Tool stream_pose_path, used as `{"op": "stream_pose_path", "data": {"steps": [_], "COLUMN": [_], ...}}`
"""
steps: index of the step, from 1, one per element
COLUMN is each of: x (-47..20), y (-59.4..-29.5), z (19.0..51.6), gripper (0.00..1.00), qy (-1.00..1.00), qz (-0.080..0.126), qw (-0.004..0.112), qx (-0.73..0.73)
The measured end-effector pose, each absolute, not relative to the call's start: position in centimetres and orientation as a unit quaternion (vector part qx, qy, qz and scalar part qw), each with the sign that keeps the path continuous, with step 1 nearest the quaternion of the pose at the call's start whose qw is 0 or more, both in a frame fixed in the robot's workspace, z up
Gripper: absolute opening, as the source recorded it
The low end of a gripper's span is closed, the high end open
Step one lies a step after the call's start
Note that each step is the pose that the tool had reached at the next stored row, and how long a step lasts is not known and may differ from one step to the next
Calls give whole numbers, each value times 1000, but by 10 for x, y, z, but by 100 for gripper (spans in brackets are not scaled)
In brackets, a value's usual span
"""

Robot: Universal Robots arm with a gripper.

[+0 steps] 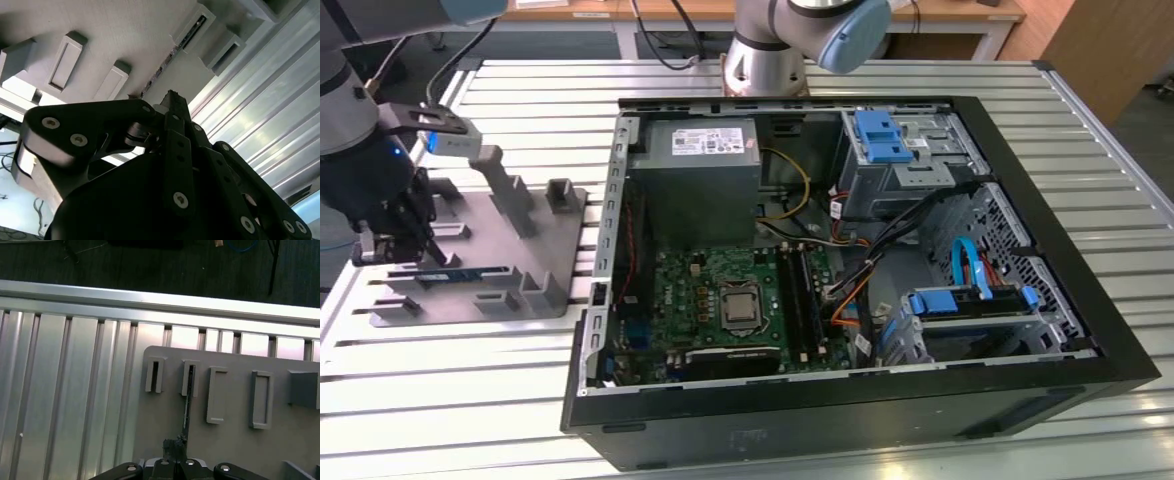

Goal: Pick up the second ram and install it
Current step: 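Pick up the second ram and move it above second insertion slot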

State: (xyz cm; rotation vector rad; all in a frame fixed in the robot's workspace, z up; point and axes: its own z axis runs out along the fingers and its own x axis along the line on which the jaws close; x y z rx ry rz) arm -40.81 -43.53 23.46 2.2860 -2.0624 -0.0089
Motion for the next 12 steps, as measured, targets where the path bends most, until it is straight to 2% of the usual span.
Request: {"op": "stream_pose_path", "data": {"steps": [12], "x": [-408], "y": [-435], "z": [234], "gripper": [10], "qy": [-603], "qz": [0], "qw": [31], "qx": [797]}}
